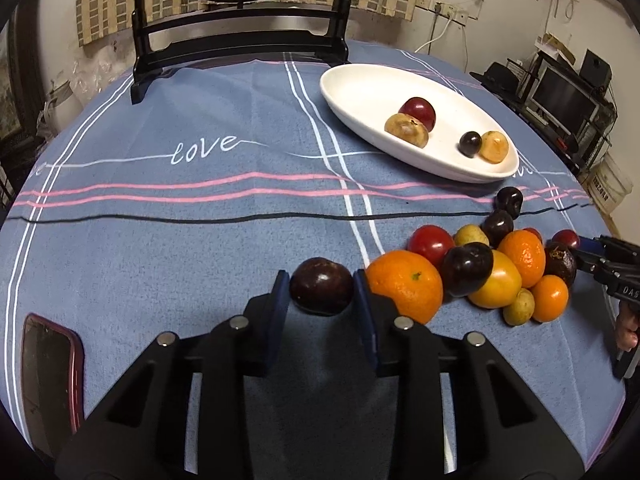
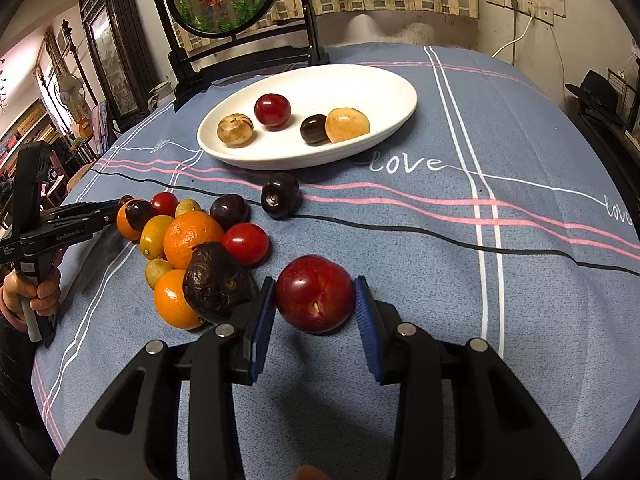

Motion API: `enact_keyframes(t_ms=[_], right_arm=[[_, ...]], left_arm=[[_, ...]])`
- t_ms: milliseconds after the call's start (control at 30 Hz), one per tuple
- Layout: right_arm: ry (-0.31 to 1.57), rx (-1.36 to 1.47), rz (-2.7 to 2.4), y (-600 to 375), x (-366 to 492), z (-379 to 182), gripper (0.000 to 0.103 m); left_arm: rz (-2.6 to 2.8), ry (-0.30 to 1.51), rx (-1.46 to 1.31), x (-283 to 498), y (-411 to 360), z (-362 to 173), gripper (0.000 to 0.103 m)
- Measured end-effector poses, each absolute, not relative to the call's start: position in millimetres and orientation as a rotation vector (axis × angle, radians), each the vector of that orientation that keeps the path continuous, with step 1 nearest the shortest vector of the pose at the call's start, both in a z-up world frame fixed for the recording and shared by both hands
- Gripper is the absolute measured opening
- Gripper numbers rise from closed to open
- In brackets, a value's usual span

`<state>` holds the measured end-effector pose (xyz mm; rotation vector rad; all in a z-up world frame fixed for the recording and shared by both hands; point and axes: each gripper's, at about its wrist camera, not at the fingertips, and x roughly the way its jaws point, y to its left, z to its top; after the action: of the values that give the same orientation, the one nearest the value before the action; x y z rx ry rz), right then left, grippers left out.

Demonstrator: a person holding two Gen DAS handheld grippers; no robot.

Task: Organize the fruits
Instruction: 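Grasp the red plum with the right gripper while the left grasps a dark cherry, then place both held fruits on the white plate and open both grippers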

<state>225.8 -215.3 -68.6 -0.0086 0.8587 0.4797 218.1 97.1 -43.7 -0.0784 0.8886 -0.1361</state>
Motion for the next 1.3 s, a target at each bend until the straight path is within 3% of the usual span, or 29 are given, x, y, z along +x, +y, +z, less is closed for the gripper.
enact_keyframes(t_ms=[300, 533, 900, 1033, 1300], right_arm=[[0.803, 0.025, 0.477, -220, 232, -54, 0.039], [0.696, 0.025, 0.491, -191, 275, -25, 0.039], [0.762, -0.021, 0.484, -151, 340, -48, 0.043], [0.722, -0.006, 0.484, -162, 328, -35, 0.049], [0.703, -0.006, 0.524, -175, 289, -28, 0.049]], left_arm=[[-0.148, 0.799, -0.130, 208, 94, -9, 0.033], [-0.257, 0.762, -0.097, 260, 37, 25, 0.033], [-0.226, 0.878, -0.011, 338, -12, -8, 0.034], [-0.168, 0.840, 0.010, 331, -5, -3, 0.069], [-0.118, 0.773, 0.020, 304, 7, 15, 0.081]])
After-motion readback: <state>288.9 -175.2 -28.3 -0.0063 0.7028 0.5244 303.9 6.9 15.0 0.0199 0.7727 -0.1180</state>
